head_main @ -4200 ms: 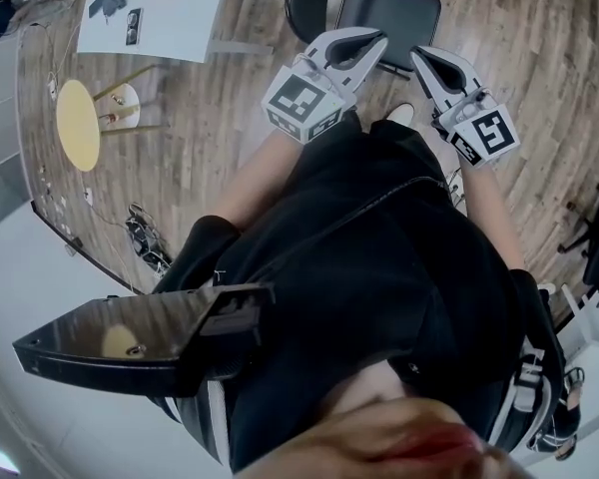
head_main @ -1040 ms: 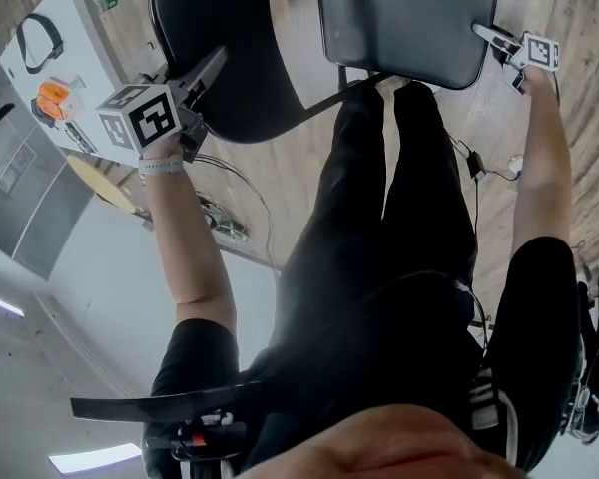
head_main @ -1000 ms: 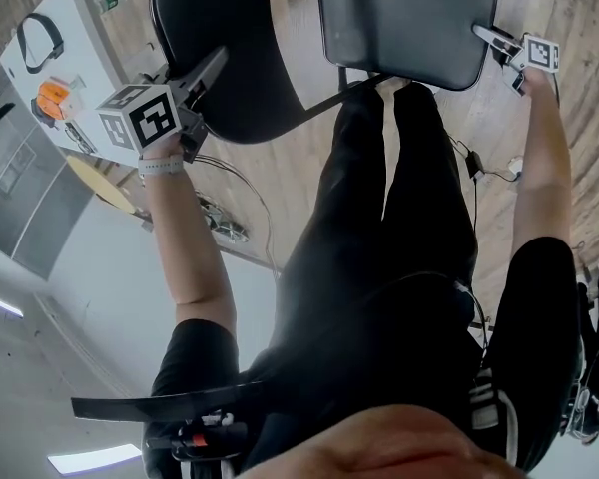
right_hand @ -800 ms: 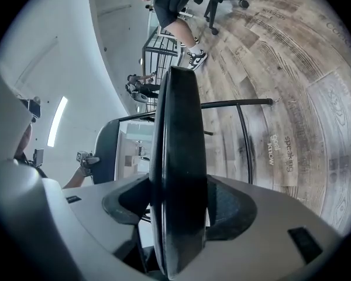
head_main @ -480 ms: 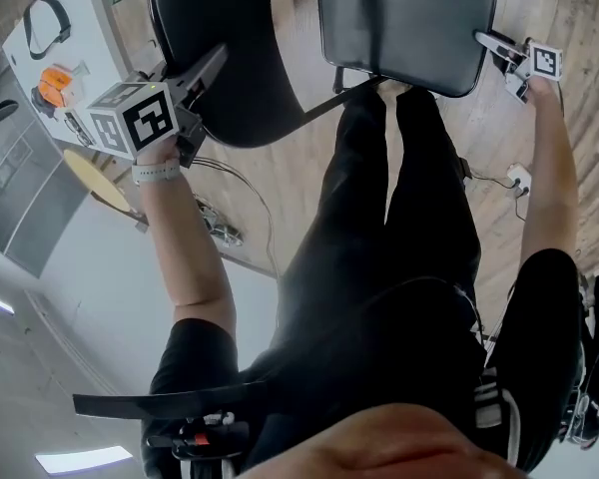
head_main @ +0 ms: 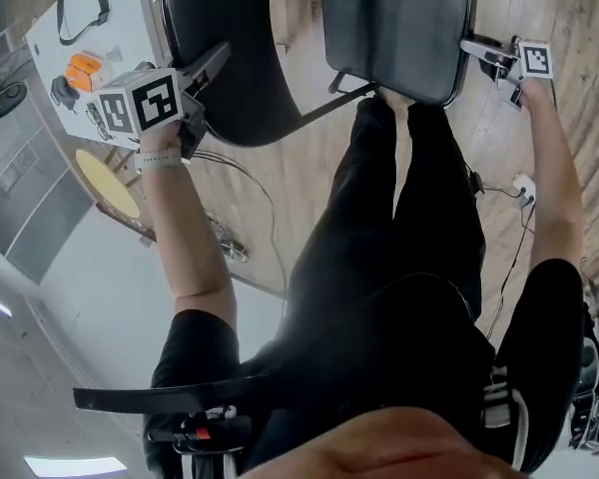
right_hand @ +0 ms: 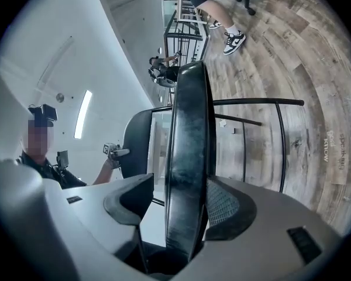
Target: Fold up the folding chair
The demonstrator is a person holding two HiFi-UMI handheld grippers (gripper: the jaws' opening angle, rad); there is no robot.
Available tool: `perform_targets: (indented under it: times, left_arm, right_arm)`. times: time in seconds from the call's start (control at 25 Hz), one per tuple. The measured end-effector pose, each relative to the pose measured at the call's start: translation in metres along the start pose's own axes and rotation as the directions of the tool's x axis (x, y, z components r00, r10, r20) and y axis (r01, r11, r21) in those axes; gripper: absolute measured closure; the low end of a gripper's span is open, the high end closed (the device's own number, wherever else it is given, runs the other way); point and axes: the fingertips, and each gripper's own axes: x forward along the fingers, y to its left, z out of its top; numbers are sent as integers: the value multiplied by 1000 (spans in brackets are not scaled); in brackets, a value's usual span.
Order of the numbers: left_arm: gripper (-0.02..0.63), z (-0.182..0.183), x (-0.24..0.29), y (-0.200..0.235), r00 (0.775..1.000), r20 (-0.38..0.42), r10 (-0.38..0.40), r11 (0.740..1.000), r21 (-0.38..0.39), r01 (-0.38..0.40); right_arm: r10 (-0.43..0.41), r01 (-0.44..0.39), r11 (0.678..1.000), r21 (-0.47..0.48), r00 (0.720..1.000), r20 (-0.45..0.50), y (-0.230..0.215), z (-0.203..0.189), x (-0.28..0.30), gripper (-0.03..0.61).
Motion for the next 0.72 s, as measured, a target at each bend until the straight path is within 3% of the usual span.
perform_targets:
  times: [0.2,0.48,0.72]
  left_arm:
    - [560,1,-11,15,1000,-5,6,1000,3,-6]
    - [560,1,-59,70,1000,4,3,1000,0,-3]
    - [560,4,-76,90,1000,7,14,1000,5,-14]
  right_arm:
    - [59,-59,998,-3,998,-25,36,3,32,315]
    - [90,-92,995,-49,995,-51,89,11,124,439]
    - [131,-136,988,-76,989,-73,123,17,183,476]
